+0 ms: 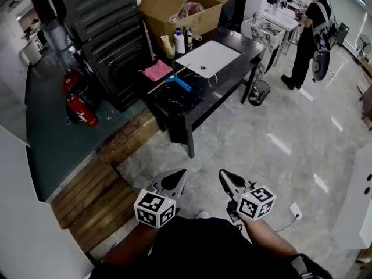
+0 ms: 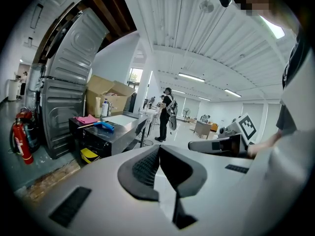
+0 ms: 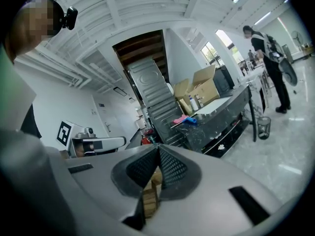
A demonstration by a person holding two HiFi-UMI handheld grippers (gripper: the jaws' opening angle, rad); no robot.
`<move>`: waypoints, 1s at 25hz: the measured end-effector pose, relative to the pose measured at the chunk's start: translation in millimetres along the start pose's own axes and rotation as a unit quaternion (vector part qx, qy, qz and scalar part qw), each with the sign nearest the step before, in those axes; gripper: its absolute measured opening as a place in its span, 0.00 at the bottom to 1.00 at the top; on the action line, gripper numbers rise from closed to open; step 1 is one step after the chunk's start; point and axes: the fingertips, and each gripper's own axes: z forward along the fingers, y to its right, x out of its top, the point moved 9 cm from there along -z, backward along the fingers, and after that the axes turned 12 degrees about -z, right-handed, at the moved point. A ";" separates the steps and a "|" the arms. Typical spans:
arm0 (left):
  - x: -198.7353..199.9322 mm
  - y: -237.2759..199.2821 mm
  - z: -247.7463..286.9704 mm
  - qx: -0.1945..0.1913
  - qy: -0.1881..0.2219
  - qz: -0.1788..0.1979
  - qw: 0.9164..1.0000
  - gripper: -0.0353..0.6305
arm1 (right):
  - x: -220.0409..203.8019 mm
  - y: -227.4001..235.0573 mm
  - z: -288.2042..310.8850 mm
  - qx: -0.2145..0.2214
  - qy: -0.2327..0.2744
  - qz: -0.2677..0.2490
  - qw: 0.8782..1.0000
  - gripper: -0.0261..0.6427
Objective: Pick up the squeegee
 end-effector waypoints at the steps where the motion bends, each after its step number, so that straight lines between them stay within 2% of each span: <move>1: 0.7 0.8 3.4 0.001 0.000 -0.002 1.000 0.08 | 0.3 3.6 -0.4 0.002 0.000 -0.001 1.000 0.05; 11: -3.4 1.5 5.7 0.023 -0.012 -0.011 1.000 0.08 | -7.5 9.1 0.5 0.017 -0.024 0.007 1.000 0.05; 20: 2.5 -6.2 25.0 0.010 -0.011 -0.002 1.000 0.08 | -6.9 23.3 10.7 0.008 -0.013 0.005 1.000 0.05; 25: 17.4 -18.1 35.7 0.015 0.003 -0.004 1.000 0.08 | 5.3 35.1 16.1 -0.001 -0.009 -0.006 1.000 0.05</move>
